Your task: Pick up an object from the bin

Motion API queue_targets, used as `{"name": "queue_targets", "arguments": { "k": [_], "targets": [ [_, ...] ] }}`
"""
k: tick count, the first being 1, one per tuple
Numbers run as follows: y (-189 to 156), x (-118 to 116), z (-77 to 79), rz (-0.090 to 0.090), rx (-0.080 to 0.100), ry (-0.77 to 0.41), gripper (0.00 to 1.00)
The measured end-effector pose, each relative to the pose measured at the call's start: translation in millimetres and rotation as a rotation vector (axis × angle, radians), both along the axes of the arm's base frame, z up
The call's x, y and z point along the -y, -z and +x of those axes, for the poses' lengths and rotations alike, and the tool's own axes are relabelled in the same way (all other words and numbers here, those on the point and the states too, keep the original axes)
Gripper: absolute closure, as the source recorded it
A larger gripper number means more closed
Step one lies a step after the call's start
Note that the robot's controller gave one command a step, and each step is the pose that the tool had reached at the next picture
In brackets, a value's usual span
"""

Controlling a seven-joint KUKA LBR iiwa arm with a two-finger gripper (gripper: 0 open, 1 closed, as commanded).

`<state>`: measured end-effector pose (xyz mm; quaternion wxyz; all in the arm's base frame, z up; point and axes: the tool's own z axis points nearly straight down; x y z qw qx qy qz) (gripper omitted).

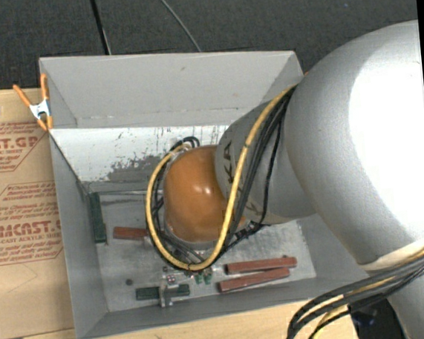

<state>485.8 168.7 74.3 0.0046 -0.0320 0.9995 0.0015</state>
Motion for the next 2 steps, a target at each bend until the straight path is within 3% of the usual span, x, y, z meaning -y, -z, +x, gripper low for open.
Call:
{"name": "queue_targets", "arguments": {
  "k": [1,2],
  "targets": [
    [-63.9,-3.1,-5.6,-0.001,-0.004,0.007,0.0],
    [2.6,-1.1,0.2,-0.002,-0.008,0.0,0.0]
  ]
}}
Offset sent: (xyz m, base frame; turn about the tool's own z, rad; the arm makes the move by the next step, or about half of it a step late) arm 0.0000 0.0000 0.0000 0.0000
